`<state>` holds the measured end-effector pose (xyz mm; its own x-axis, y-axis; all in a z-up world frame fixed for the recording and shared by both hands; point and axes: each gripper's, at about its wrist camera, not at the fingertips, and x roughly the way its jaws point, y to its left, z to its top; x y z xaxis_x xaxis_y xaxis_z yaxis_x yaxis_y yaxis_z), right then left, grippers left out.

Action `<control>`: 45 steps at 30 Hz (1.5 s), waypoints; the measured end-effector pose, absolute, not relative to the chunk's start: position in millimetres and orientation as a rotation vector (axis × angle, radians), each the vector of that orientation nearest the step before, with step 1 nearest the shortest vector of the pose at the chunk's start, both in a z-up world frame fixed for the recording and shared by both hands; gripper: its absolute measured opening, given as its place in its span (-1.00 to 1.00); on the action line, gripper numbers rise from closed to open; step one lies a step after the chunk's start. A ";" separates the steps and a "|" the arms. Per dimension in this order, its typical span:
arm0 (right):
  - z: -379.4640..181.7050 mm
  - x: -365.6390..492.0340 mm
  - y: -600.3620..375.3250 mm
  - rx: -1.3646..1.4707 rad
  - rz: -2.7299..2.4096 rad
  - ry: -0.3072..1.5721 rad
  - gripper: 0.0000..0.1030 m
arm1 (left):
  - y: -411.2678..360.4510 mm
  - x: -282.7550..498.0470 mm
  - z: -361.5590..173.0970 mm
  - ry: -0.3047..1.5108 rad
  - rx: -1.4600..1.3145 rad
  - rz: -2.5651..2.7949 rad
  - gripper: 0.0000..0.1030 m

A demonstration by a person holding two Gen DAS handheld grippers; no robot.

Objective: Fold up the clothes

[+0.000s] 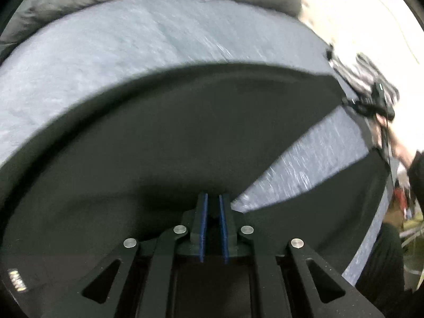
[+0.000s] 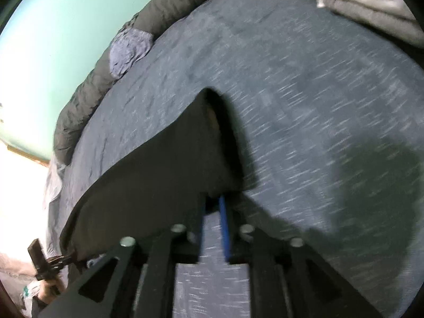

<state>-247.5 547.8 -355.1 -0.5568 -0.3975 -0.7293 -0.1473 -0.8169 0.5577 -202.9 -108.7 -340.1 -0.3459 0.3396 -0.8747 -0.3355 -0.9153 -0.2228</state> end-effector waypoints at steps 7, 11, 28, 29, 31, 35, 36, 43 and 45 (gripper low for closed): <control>-342.5 -255.4 557.0 1.375 -2.549 -0.840 -0.18 | -190.4 -217.7 -318.7 -0.163 -1.470 2.538 -0.53; -339.2 -276.8 545.1 1.385 -2.562 -0.781 -0.15 | -237.9 -225.7 -317.5 -0.349 -1.482 2.627 -0.50; -360.9 -324.3 505.2 1.439 -2.577 -0.577 -0.15 | -308.7 -245.3 -337.9 -0.350 -1.547 2.733 -0.48; -361.5 -324.3 506.3 1.438 -2.580 -0.587 -0.15 | -309.9 -240.9 -336.2 -0.358 -1.540 2.724 -0.48; -362.2 -323.4 508.6 1.435 -2.582 -0.607 -0.15 | -310.9 -228.4 -331.3 -0.402 -1.506 2.695 -0.48; -362.7 -319.6 509.0 1.453 -2.588 -0.583 -0.15 | -302.3 -220.7 -342.8 -0.299 -1.556 2.643 -0.48; -363.4 -318.3 510.3 1.458 -2.590 -0.589 -0.15 | -304.3 -223.3 -347.3 -0.294 -1.575 2.652 -0.48; -361.3 -314.5 510.1 1.472 -2.604 -0.548 -0.15 | -342.0 -257.4 -368.0 -0.502 -1.583 2.744 -0.48; -361.9 -315.3 510.3 1.481 -2.605 -0.538 -0.15 | -351.2 -267.9 -376.8 -0.560 -1.609 2.735 -0.48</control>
